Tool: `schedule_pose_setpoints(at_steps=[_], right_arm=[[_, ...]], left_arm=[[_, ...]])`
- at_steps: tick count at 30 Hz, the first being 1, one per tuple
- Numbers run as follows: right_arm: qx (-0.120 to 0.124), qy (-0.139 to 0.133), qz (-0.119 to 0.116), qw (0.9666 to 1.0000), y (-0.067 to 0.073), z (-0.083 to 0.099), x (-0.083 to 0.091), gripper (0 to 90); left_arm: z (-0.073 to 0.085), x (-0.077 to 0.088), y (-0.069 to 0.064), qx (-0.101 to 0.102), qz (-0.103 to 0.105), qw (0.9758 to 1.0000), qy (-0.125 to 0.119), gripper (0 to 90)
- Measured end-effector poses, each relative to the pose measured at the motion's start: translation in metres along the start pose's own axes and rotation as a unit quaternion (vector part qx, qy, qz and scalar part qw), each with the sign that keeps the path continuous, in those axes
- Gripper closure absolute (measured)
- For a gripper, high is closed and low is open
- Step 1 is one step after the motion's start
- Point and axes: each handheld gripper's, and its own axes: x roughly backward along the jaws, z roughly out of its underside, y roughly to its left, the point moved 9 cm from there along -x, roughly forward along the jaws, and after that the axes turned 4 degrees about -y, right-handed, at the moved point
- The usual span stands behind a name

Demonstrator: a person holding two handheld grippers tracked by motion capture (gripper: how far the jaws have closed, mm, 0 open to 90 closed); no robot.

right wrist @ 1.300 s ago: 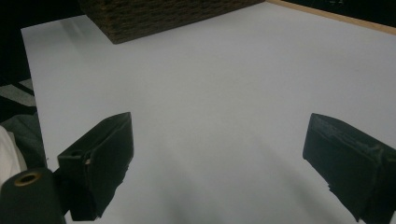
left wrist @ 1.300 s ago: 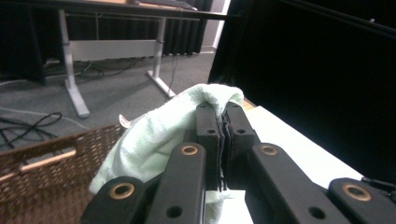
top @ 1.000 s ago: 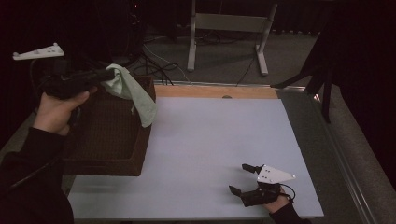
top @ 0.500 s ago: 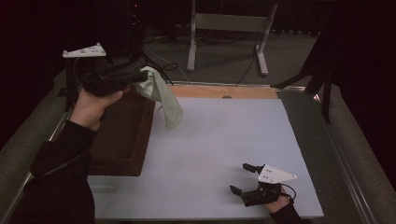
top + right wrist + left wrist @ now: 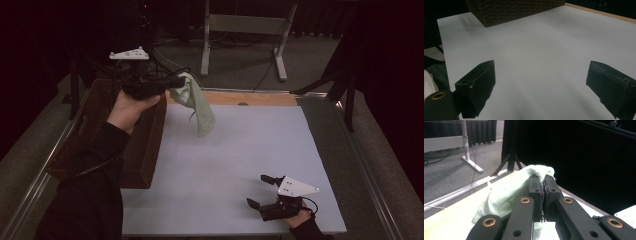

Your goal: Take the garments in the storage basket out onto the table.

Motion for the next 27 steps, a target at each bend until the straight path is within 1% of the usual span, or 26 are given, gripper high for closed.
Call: schedule_pose_setpoints(at_steps=[1,2,3,4,5,6,9,14,18,19,20,23,24,25,26,27], right_arm=[[0.0,0.0,0.0,1.0,0.0,0.0,0.0,9.2],[-0.001,-0.001,0.0,1.0,0.0,0.0,0.0,9.2],[0.0,-0.001,0.0,1.0,0.0,0.0,0.0,9.1],[-0.001,0.0,0.0,1.0,0.0,0.0,0.0,9.1],[-0.001,0.0,0.0,1.0,0.0,0.0,0.0,9.1],[-0.001,0.0,-0.001,1.0,0.0,0.0,0.0,9.2],[-0.001,-0.003,0.001,1.0,0.0,-0.001,0.001,9.1],[0.001,-0.004,0.0,1.0,0.0,-0.001,0.002,9.2],[-0.001,-0.006,0.0,1.0,0.0,-0.002,0.002,9.2],[-0.002,-0.006,0.0,1.0,0.0,-0.002,0.002,9.2],[-0.001,-0.007,0.0,1.0,0.0,-0.002,0.002,9.1],[-0.003,-0.008,0.0,1.0,0.0,-0.002,0.002,9.2],[-0.003,-0.008,0.0,1.0,0.0,-0.002,0.003,9.2],[-0.002,-0.008,0.0,1.0,0.0,-0.002,0.003,9.2],[-0.004,-0.007,0.0,1.0,0.0,-0.002,0.003,9.2],[-0.004,-0.006,0.0,1.0,0.0,-0.002,0.002,9.1]], left_arm=[[0.0,0.0,0.0,0.0,0.0,1.0,0.0,87.3],[0.001,-0.008,-0.002,0.004,0.005,1.0,0.003,87.3],[0.001,-0.008,-0.002,0.004,0.005,1.0,0.003,87.3],[0.002,-0.016,-0.004,0.001,0.009,0.9999,0.008,87.3],[0.002,-0.016,-0.004,0.001,0.009,0.9999,0.008,87.3],[0.004,-0.022,-0.005,0.001,0.012,0.9999,0.01,87.3],[0.007,-0.034,-0.008,0.0,0.017,0.9996,0.021,87.2],[0.013,-0.053,-0.012,-0.005,0.026,0.999,0.036,87.2],[0.016,-0.069,-0.017,-0.011,0.038,0.9983,0.042,87.2],[0.016,-0.072,-0.018,-0.014,0.036,0.9983,0.043,87.2],[0.017,-0.075,-0.019,-0.016,0.04,0.9981,0.044,87.2],[0.019,-0.083,-0.02,-0.023,0.041,0.9978,0.047,87.1],[0.019,-0.086,-0.021,-0.032,0.041,0.9977,0.043,87.1],[0.02,-0.089,-0.022,-0.048,0.046,0.997,0.041,87.1],[0.021,-0.093,-0.022,-0.053,0.043,0.9968,0.041,87.1],[0.022,-0.097,-0.023,-0.051,0.047,0.9967,0.042,87.1]])
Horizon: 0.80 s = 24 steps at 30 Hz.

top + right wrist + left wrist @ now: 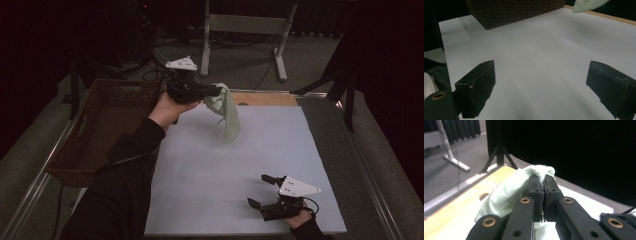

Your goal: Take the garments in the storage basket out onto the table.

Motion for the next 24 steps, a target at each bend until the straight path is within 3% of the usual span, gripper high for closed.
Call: schedule_pose_setpoints(at_steps=[7,12,16,22,24], right_arm=[[-0.001,-0.003,0.001,1.0,0.0,-0.001,0.001,9.2],[-0.001,-0.003,-0.001,1.0,-0.001,-0.001,0.001,9.2],[-0.003,-0.005,0.0,1.0,-0.001,-0.001,0.002,9.2],[-0.002,-0.004,0.001,1.0,-0.002,-0.001,0.002,9.2],[-0.002,-0.006,0.002,1.0,-0.002,-0.002,0.002,9.2]], left_arm=[[0.001,-0.028,-0.005,-0.006,0.004,0.9999,0.01,87.0],[-0.001,-0.044,-0.007,0.002,0.007,0.9998,0.02,86.8],[-0.002,-0.056,-0.008,-0.001,0.003,0.9995,0.032,86.7],[-0.002,-0.071,-0.01,-0.01,-0.01,0.9994,0.032,84.6],[-0.003,-0.073,-0.009,0.001,-0.014,0.9995,0.03,81.1]])
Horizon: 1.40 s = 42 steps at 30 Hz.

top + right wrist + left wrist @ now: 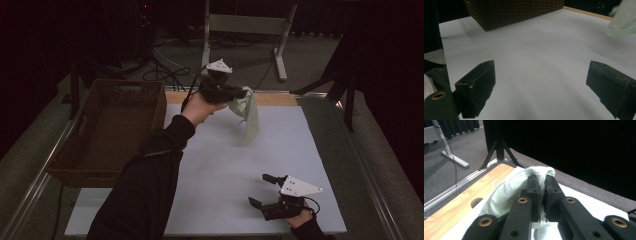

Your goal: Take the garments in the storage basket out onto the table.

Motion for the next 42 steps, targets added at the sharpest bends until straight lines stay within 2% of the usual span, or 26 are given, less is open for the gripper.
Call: schedule_pose_setpoints(at_steps=[1,3,9,13,15,16,20,23,26,34,37,42], right_arm=[[0.001,0.0,0.0,1.0,0.0,0.0,0.0,9.2],[0.002,0.0,0.0,1.0,0.0,0.0,0.0,9.2],[0.001,-0.001,0.001,1.0,0.0,-0.001,0.001,9.2],[0.002,0.0,0.002,1.0,0.0,0.0,0.0,9.2],[0.002,-0.001,0.001,1.0,0.0,0.0,0.0,9.2],[0.001,0.0,0.002,1.0,0.0,0.0,-0.001,9.2],[0.0,0.0,0.004,1.0,-0.001,0.0,-0.001,9.1],[-0.001,0.003,0.005,1.0,-0.001,0.0,-0.001,9.2],[0.0,0.003,0.005,1.0,-0.001,0.0,-0.002,9.2],[0.001,0.008,0.01,0.9999,-0.002,0.003,-0.002,9.2],[0.001,0.011,0.013,0.9998,-0.003,0.003,-0.002,9.2],[-0.005,0.008,0.023,0.9997,-0.009,0.003,-0.002,9.2]], left_arm=[[0.0,0.0,0.0,0.005,0.001,1.0,-0.001,77.9],[0.001,0.0,0.0,0.011,-0.014,0.9998,0.001,62.3],[0.008,0.007,-0.002,0.024,-0.016,0.9995,0.009,43.3],[0.014,0.014,-0.001,0.028,-0.025,0.9992,0.016,29.8],[0.019,0.016,-0.001,0.03,-0.025,0.9988,0.028,23.4],[0.022,0.017,-0.001,0.032,-0.025,0.9985,0.035,17.3],[0.033,0.022,-0.003,0.019,-0.008,0.9987,0.048,0.0],[0.037,0.024,-0.003,0.016,-0.011,0.9988,0.045,0.0],[0.04,0.027,-0.002,-0.001,-0.023,0.9987,0.045,0.0],[0.045,0.036,-0.005,-0.008,-0.031,0.9989,0.036,0.0],[0.049,0.038,-0.008,-0.008,-0.029,0.9988,0.037,0.0],[0.055,0.041,-0.013,-0.019,-0.025,0.9989,0.034,0.0]])
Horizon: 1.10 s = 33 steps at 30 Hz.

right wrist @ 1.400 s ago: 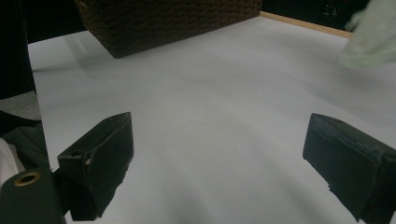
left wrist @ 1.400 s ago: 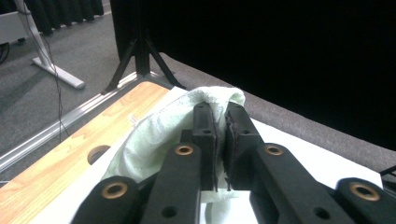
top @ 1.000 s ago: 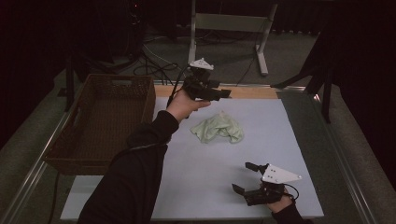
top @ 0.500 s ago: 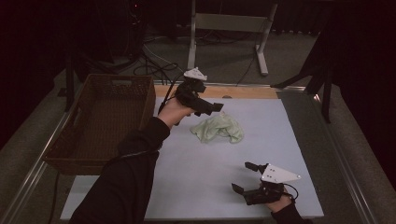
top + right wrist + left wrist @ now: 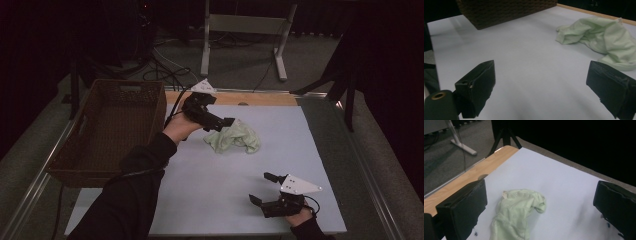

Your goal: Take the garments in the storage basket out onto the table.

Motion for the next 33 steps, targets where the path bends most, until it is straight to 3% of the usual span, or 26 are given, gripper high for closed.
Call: schedule_pose_setpoints(at_steps=[5,9,13,25,33], right_arm=[[-0.003,0.0,0.011,0.9999,-0.008,0.001,-0.001,9.2],[-0.003,0.001,0.022,0.9997,-0.012,0.002,0.0,9.2],[0.004,0.006,0.027,0.9996,-0.012,0.003,0.0,9.2],[0.004,0.008,0.021,0.9997,-0.01,0.004,-0.002,9.2],[0.0,0.007,0.016,0.9998,-0.008,0.004,-0.002,9.2]], left_arm=[[0.01,0.0,-0.008,-0.016,0.003,0.9999,-0.001,0.0],[0.018,0.001,-0.014,-0.016,0.018,0.9996,-0.012,0.0],[0.031,0.0,-0.022,-0.012,0.027,0.9996,0.001,0.0],[0.069,0.003,-0.047,-0.018,0.064,0.9976,0.019,0.0],[0.093,0.003,-0.064,-0.01,0.086,0.9959,0.025,0.0]])
